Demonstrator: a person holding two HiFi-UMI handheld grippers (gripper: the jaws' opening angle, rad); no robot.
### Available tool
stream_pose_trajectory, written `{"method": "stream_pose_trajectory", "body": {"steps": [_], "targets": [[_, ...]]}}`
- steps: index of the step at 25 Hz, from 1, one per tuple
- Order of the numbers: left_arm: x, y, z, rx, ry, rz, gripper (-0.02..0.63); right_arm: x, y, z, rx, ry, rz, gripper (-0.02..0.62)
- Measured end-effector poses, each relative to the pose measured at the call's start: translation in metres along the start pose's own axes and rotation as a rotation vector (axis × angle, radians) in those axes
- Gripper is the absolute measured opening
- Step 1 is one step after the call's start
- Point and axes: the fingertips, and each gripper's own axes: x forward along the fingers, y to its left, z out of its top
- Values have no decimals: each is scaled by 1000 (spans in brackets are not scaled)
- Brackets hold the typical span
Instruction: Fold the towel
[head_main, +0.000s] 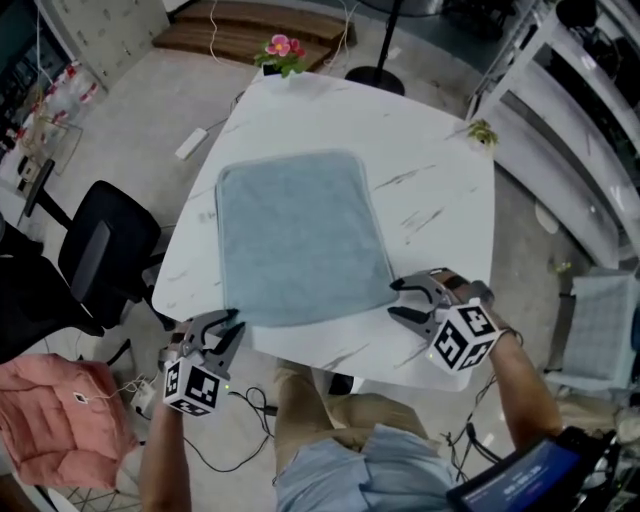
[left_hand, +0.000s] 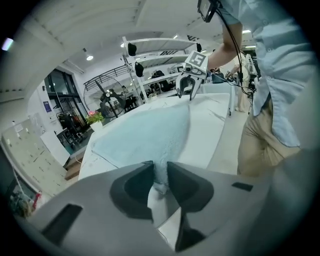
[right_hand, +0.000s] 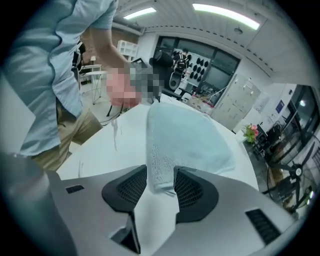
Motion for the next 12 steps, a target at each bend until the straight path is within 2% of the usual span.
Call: {"method": "stream_pose_trajectory", "body": {"steps": [3,6,7,9,12], "targets": [[2,0,2,23,3,-1,74,5,5,-1,-120,25,-4,170],[3,-2,3,35,0,-10,72,14,6,-9,-191,70,-25,147],[3,-2,3,37,-1,-12,72,17,6,-13,-200,84,-34,133],[2,-3,3,38,1,-18,71,22,7,-19,-192,90,-52,52],[0,-7,4,20,3,-33,63,18,10,-21,-132,71,-67,35]]}}
